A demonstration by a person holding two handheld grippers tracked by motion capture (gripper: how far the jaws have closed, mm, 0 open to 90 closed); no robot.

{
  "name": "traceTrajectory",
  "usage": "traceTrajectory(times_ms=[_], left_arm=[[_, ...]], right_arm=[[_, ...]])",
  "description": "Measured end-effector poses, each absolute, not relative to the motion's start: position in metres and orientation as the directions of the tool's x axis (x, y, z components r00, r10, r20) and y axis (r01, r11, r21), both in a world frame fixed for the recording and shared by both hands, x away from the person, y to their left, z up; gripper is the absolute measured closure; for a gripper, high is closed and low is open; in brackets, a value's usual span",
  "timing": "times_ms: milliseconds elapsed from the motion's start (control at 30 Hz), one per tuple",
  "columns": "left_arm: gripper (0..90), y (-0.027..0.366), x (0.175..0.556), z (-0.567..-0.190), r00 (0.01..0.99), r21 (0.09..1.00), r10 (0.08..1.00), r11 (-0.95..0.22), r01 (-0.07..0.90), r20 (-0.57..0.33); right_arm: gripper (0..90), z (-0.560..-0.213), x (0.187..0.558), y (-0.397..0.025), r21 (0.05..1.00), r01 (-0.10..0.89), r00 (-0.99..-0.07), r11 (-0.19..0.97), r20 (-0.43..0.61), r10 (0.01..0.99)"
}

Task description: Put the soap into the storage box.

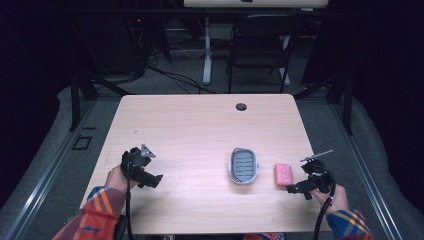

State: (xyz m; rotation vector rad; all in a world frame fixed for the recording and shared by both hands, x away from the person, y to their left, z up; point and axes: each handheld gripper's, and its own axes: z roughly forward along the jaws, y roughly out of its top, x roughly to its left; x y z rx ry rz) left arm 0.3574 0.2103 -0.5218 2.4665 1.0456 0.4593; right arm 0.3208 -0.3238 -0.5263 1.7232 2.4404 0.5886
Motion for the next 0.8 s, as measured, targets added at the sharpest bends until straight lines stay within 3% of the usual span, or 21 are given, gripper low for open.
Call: traceTrajectory(times_ms=[800], left_arm=[[0.1, 0.2067, 0.358, -0.5213, 0.67, 0.503, 0.73, -0.632, 0.589, 0.134]], right_arm=[[0.0, -0.5258, 0.317, -0.3201, 0.366, 0.892, -0.337, 0.266, 0.147, 0.93]])
